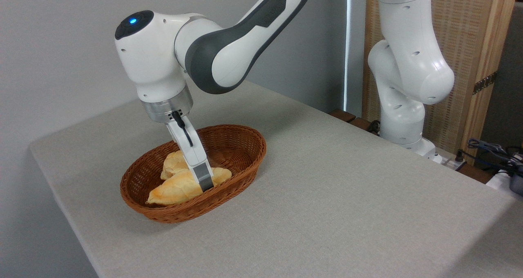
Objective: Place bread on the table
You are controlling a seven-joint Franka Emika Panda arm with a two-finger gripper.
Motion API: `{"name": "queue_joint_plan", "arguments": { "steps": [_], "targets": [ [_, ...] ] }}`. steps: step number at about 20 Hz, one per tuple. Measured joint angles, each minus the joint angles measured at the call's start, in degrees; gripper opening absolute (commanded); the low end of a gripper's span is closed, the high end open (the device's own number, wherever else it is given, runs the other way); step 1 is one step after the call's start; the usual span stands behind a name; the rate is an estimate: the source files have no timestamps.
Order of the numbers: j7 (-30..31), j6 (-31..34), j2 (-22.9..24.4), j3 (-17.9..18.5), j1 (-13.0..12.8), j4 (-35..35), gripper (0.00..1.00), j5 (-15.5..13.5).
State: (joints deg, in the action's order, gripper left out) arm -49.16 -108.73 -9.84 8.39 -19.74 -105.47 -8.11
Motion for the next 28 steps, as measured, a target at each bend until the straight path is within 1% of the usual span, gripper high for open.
{"name": "queue_joint_plan", "arguments": {
  "steps": [1,2,20,28],
  "targets": [
    [0.0,0.0,0.0,-0.1,0.0,0.0,0.36,0.0],
    [0.0,0.0,0.0,-0.2,0.0,0.0,0.35,0.0],
    [0.0,0.0,-0.2,-0.4,0.0,1.0,0.37,0.0],
    [0.0,0.1,2.1,-0.7,0.0,1.3,0.36,0.0]
  ]
}}
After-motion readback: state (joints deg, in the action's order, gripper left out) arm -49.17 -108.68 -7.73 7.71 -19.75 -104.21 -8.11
